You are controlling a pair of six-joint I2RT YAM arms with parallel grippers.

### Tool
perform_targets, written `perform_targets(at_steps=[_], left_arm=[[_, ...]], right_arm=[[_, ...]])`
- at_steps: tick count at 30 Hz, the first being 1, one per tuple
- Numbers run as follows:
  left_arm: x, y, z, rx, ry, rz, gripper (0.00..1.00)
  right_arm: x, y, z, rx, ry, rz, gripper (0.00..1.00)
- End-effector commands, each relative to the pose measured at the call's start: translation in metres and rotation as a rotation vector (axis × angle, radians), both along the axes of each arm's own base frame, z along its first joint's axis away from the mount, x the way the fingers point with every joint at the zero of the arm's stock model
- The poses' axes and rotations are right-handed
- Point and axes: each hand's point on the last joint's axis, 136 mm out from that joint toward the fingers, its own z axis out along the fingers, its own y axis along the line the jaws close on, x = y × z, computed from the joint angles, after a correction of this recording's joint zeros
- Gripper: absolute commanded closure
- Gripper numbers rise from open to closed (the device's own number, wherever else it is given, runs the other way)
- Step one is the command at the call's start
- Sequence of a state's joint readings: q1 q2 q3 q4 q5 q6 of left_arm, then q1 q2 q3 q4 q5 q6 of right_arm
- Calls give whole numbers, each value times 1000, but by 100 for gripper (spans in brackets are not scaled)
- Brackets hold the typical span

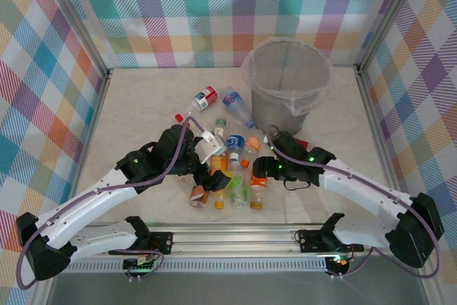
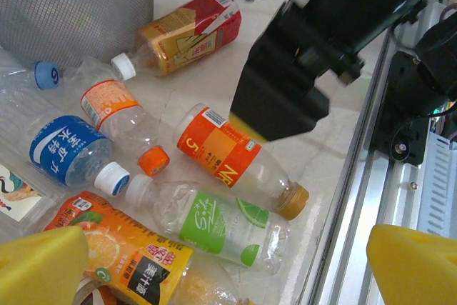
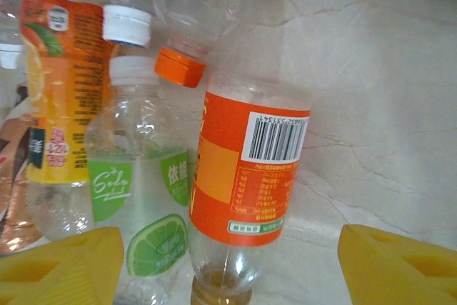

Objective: Put the plastic bottles in the bin

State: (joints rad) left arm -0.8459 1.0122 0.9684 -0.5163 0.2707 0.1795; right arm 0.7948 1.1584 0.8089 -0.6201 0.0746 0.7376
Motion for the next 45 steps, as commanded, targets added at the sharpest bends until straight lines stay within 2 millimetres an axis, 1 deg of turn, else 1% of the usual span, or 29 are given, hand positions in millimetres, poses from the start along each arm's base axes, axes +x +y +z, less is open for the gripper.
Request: perform_targets(at_steps=[1,5,11,16,23,32,36,42,45], left_arm=[[0,-3,2,-27,-2,-7,0],[1,-4,1,-25,4,-4,0],[1,-3,0,-23,3,0,0],[1,-4,0,-24,6,1,0],[1,-2,1,-23,3,5,0],[3,-1,2,-26,-5,16,0],[2,-2,2,-32,-4,14,0],[6,-2,9,-51,-29,28,0],[9,-4,19,-71,-36,40,0]], right_arm=[[7,18,-7,66,-4,-41,20],[9,17,-30,39,30,-76,20],[11,20,-56,12,67,-107,20],[14,23,-69,-1,85,-107,21],[13,22,-83,-22,105,-115,27],[11,14,-83,-47,94,-120,36],[11,10,-79,-58,77,-117,38],[11,0,-64,-84,28,-101,39],[12,-6,-51,-97,-11,-81,39]])
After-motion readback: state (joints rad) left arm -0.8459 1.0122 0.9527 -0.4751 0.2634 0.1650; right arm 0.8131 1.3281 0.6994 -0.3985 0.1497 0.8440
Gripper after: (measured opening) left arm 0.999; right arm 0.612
